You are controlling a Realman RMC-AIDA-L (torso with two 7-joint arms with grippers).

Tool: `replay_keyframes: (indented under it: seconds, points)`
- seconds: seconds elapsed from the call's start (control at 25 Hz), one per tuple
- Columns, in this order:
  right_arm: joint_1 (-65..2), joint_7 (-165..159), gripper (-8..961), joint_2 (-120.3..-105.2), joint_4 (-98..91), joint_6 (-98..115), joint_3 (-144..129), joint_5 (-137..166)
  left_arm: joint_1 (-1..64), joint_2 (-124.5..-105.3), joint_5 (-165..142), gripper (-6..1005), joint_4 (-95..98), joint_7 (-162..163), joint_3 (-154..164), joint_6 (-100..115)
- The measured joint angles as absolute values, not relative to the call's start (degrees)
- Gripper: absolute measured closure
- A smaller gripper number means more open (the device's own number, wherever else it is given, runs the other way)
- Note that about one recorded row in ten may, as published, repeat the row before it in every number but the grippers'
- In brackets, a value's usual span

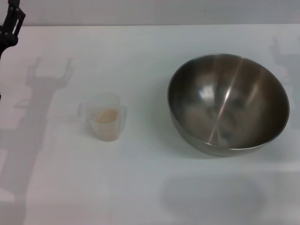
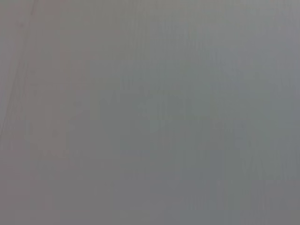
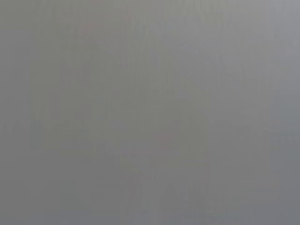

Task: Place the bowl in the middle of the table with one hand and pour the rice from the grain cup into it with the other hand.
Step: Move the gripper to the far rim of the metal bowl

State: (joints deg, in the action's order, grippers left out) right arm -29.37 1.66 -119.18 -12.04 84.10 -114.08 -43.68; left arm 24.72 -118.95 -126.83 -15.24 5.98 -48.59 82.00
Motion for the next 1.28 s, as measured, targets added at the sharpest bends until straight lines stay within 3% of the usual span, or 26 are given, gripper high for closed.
replay_keyframes:
  seconds: [1.28]
  points:
    - [-28.2,4.9,286,-119.26,-12.1,86.2,-114.4,-43.2,24.4,-119.00,-126.8,130,-15.6,6.1,-48.6,82.3]
